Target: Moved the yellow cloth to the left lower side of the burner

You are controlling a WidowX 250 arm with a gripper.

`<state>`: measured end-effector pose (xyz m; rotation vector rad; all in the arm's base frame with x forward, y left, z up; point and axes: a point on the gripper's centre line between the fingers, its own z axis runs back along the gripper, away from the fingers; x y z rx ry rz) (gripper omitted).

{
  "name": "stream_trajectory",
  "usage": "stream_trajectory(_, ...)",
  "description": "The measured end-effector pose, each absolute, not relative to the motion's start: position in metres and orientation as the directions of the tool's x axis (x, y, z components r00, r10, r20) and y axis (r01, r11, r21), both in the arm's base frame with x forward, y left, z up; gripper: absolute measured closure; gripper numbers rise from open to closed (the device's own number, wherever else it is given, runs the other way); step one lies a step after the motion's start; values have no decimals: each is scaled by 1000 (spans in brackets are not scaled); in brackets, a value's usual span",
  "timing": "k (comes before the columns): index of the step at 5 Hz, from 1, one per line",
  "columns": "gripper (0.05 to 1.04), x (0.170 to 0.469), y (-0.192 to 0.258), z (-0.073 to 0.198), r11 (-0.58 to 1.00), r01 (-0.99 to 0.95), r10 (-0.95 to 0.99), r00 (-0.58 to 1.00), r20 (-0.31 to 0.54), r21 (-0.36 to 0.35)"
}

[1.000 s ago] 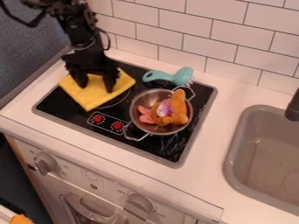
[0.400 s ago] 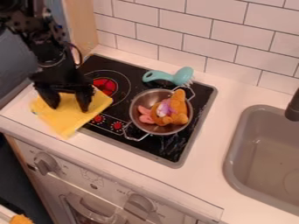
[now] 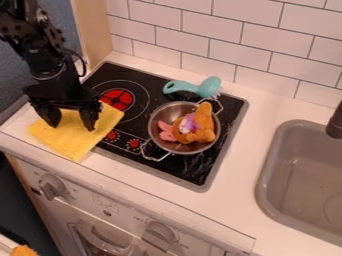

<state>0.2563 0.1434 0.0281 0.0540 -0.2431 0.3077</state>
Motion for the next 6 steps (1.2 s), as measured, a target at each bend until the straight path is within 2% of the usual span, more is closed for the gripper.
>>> stream_trajectory(1,83,257,142,29,952,-305,294,924,243,7)
stream_trajectory(2,83,262,142,40,953,-303,289,918,270,9)
stream_trajectory(4,83,268,142,92,944,-329,306,884,355,6)
stream_trajectory(5,83,268,136,121,945,-327,304,852,426,-22)
stream_trajectory(6,83,269,137,123,946,-324,300,852,429,-17)
